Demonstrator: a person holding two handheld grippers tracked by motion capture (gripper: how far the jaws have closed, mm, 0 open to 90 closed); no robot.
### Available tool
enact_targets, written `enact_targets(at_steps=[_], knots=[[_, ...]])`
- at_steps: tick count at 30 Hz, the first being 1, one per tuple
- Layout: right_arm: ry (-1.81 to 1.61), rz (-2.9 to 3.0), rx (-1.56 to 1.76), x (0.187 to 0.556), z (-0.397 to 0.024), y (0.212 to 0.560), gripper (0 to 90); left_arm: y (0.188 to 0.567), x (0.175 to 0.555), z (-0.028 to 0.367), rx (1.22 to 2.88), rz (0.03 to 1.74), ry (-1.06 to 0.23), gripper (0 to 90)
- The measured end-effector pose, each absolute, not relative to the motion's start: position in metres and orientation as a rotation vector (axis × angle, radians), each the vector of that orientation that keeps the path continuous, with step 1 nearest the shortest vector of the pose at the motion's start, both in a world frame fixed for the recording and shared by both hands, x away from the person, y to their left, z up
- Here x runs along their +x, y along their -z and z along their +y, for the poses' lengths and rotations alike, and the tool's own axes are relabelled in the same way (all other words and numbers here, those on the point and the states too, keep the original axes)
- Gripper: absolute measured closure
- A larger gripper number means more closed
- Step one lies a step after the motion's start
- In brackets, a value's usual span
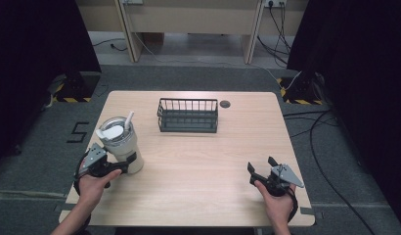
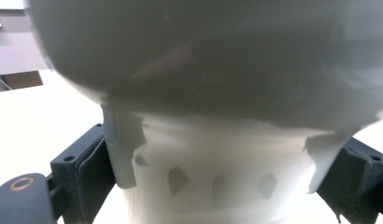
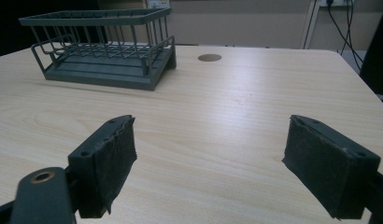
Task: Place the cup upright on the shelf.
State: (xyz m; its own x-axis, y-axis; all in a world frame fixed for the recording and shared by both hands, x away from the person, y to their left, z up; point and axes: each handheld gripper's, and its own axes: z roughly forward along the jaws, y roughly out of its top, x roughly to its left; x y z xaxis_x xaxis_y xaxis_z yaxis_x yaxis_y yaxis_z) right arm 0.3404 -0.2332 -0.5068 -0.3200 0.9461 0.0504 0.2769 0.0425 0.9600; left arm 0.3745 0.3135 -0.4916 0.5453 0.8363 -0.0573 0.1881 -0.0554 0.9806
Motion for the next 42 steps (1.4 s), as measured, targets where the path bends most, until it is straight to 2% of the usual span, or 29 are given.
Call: enact_targets(at_steps=[14,42], knots=[[-1.306,1.656,1.255,0.34,-0.235,0.506,17.0,0.475,0.376,0.308,1.554,0.859,-0.661,9.8],[-1.308,1.658,1.257,0.341,-0.235,0.507,17.0,0.443,0.41,0.275,1.551,0.786,-0.648,9.8]])
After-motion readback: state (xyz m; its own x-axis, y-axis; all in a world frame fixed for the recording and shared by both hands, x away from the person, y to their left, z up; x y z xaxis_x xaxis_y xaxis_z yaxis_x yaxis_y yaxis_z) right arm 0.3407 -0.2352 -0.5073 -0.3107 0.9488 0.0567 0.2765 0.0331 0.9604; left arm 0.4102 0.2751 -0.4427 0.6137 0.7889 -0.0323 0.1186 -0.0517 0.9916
